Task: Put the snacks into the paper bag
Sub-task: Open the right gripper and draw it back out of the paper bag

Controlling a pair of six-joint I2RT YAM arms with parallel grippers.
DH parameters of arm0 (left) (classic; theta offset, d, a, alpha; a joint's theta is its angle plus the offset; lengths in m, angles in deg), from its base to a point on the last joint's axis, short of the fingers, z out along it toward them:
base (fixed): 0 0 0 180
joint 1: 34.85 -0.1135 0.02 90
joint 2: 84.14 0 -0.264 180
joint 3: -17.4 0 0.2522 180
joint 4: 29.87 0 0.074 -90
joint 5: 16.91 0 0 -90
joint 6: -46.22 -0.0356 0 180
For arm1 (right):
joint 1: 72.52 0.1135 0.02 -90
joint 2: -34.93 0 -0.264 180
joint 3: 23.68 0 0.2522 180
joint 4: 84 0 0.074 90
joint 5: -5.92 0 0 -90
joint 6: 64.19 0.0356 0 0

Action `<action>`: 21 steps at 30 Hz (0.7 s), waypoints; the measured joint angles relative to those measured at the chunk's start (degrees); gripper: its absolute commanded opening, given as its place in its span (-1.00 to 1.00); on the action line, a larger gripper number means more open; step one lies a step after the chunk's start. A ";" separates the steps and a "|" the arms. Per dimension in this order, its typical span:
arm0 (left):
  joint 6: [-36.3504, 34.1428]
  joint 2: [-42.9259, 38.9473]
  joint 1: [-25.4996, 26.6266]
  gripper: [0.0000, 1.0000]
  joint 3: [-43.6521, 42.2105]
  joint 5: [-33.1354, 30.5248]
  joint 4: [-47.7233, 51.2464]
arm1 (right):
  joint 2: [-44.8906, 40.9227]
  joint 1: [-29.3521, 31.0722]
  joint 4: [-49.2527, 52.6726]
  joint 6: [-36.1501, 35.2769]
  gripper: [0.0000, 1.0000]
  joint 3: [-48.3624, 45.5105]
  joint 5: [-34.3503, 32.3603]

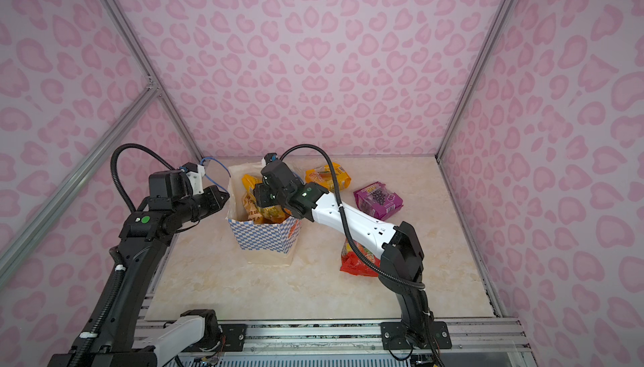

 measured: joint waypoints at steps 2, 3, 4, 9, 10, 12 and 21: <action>0.00 0.13 0.00 -0.88 0.02 0.02 0.00 | -0.70 -0.04 1.42 -1.44 0.47 3.06 0.17; 0.00 0.13 0.00 -0.88 0.07 0.00 0.02 | -1.03 0.00 1.90 -2.38 0.53 5.29 0.50; -0.02 0.13 0.00 -0.88 0.13 0.00 0.02 | -1.42 0.13 2.08 -3.48 0.62 7.82 0.92; -0.22 -0.04 0.00 -0.87 0.15 -0.04 0.13 | -5.35 -0.11 3.82 -7.50 0.88 13.88 1.38; -0.24 -0.15 0.00 -0.87 0.17 -0.04 0.15 | -6.75 -0.48 4.39 -8.22 0.91 13.44 1.07; -0.42 -0.31 0.00 -0.87 0.22 -0.04 0.20 | -10.40 -1.88 4.94 -8.70 0.94 9.94 0.00; -0.48 -0.28 0.00 -0.87 0.42 0.24 0.20 | -42.23 -19.61 5.33 -0.92 0.95 -33.64 -9.01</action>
